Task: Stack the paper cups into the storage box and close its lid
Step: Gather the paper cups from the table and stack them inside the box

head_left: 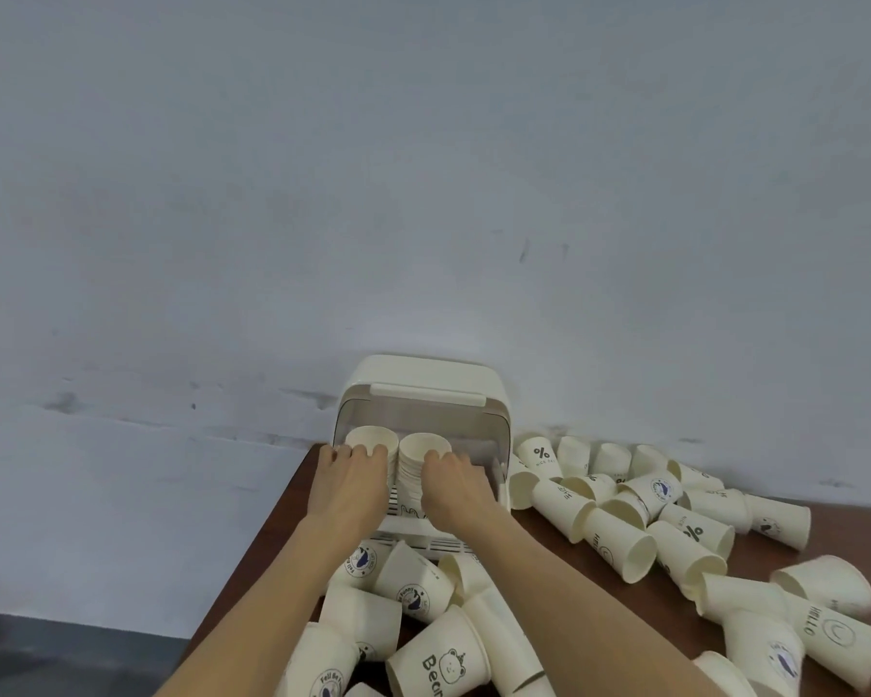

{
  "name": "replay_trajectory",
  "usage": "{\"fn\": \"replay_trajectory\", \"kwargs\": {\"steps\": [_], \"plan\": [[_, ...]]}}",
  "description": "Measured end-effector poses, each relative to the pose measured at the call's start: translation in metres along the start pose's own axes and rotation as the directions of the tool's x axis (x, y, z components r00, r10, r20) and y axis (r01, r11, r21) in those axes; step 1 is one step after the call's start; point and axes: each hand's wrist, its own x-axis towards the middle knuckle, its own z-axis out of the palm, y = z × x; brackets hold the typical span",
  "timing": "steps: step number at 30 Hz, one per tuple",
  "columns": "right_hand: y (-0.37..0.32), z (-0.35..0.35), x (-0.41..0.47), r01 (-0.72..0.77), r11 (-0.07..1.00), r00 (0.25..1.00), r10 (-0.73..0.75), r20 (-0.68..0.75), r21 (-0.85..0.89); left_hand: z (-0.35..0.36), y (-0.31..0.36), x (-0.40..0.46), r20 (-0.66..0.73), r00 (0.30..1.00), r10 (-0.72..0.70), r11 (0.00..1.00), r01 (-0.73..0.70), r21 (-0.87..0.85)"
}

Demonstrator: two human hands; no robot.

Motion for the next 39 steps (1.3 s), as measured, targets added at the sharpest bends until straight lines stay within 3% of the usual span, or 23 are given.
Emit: {"fn": "replay_trajectory", "kwargs": {"steps": [12,27,39], "plan": [[0.044,-0.017,-0.055,-0.042,0.996,0.999,0.045,-0.024,0.084,-0.015,0.055,-0.019,0.046,0.991,0.123,0.984,-0.116,-0.134],[0.142,-0.026,-0.12,-0.307,0.939,0.95,0.312,-0.009,0.156,-0.017,0.145,-0.026,0.07,0.953,0.296,0.946,-0.282,-0.158],[0.209,-0.025,-0.167,-0.429,0.89,0.903,0.427,0.042,0.153,-0.016,0.216,-0.038,0.045,0.9,0.434,0.88,-0.412,-0.237]]}}
